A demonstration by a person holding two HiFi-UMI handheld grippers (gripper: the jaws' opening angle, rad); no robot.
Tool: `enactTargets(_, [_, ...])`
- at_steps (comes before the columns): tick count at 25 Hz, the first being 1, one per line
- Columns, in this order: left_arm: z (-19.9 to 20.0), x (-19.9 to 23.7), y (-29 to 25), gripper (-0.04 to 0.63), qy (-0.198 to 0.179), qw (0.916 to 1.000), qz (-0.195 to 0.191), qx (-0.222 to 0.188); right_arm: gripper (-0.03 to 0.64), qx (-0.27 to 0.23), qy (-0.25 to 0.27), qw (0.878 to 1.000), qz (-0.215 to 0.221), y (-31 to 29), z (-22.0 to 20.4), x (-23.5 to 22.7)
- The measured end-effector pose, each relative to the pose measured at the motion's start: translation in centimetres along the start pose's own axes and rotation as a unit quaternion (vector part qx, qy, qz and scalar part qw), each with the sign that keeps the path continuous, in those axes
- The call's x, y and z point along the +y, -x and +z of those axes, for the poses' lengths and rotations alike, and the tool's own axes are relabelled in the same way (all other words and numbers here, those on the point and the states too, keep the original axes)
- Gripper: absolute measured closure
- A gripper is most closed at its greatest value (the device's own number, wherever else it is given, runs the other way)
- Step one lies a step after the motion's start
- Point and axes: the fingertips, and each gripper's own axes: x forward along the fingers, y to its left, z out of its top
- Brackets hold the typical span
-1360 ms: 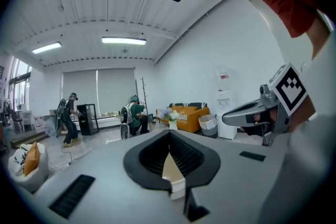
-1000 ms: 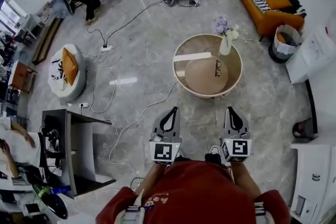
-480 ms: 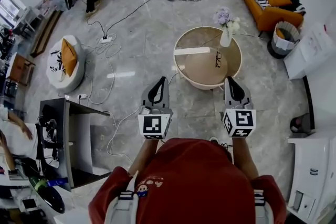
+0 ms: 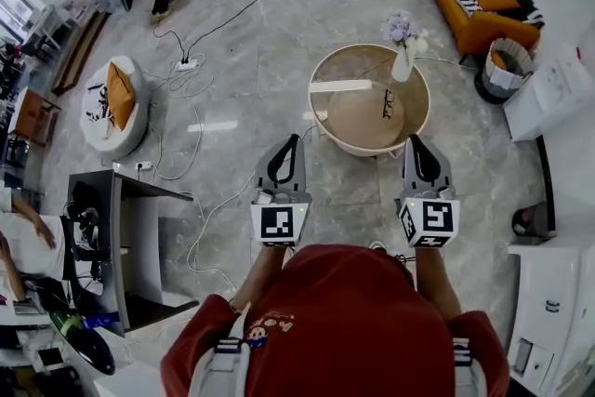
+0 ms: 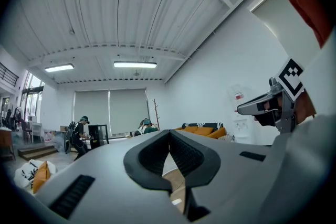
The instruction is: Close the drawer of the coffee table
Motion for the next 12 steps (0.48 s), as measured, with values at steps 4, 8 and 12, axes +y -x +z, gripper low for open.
enactTargets(4, [0.0, 0.6, 0.1, 0.581, -0.005, 0.9997, 0.008, -0.021, 0.591, 0.0, -0.001, 1.0, 0.001, -0.3, 0.1, 0.3])
enactTargets(8, [-0.3, 0.6, 0.5, 0.581, -0.001, 0.9999, 0.011, 0.006, 0.591, -0.002, 0.004, 1.0, 0.009, -0.2, 0.2, 0.8])
enactTargets(12, [-0.4, 0.3, 1.0, 0.581, -0.003, 0.9998, 0.012, 0.018, 0.591, 0.0, 0.008, 1.0, 0.012, -0.1, 0.1, 1.1])
